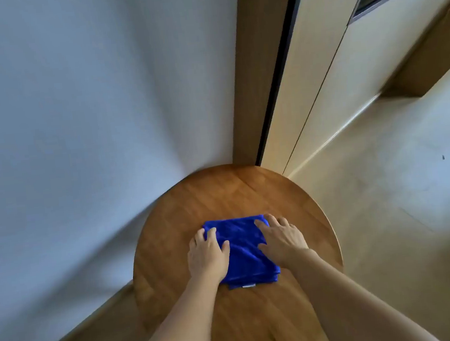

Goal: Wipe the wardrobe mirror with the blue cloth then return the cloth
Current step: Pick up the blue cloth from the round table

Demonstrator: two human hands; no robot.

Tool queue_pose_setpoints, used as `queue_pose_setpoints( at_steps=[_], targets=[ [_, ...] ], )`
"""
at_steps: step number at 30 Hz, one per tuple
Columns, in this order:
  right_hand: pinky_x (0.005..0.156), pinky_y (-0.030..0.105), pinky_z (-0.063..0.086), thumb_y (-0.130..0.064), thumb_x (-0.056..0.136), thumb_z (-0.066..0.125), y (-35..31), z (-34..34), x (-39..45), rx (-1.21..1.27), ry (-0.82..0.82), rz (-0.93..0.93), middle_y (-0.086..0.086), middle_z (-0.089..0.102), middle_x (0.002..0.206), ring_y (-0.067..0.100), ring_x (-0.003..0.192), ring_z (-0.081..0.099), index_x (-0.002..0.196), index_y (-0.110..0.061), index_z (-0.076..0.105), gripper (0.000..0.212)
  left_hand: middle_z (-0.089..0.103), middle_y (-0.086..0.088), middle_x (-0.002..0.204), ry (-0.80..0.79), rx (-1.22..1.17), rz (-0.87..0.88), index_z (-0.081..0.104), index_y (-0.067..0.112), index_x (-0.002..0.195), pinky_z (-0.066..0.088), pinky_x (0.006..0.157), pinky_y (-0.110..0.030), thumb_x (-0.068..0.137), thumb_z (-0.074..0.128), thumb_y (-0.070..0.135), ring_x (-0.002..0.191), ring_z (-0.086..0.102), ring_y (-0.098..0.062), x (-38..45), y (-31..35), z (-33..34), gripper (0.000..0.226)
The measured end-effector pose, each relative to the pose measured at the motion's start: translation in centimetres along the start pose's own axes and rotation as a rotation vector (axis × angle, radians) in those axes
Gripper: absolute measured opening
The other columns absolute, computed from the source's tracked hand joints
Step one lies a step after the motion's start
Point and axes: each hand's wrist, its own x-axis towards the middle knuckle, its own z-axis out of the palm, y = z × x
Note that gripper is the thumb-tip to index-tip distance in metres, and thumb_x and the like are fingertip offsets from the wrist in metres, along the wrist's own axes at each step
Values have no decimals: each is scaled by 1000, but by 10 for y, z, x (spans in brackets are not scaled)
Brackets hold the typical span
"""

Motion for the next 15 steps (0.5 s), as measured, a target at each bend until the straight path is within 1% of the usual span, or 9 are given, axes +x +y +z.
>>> queue_pose_setpoints(
  at_steps=[4,8,11,13,15],
  targets=[
    [104,38,38,-41,95,48,12,32,20,-41,-179,54,3,-4,160,33,136,27,152,-30,6,72,9,-4,157,-145,26,-94,11,30,150,34,106,-35,96,43,44,141,19,-25,7,-15,36,64],
    [106,43,38,-49,88,57,19,61,49,-76,-232,61,3,-23,157,41,141,14,151,-33,-9,92,-13,-4,158,-191,-2,-131,-7,38,149,32,109,-41,94,48,45,145,2,-31,24,-20,63,78],
    [101,42,44,-52,84,62,23,78,66,-84,-238,51,2,-33,153,44,142,7,149,-34,-17,104,-31,-3,153,-268,65,-149,-19,41,145,33,108,-50,86,64,39,144,-7,-38,39,-16,79,102],
    [97,39,48,-51,83,65,26,86,74,-74,-241,44,2,-36,152,44,142,8,148,-35,-19,107,-41,-2,147,-316,113,-185,-26,42,142,34,107,-52,79,73,35,143,-10,-40,47,-13,89,118],
    [93,37,50,-50,82,66,25,93,77,-72,-226,31,2,-36,151,41,139,19,148,-34,-19,109,-47,-2,143,-323,133,-208,-29,41,141,33,107,-54,75,77,34,142,-13,-42,52,-13,97,126]
  ],
)
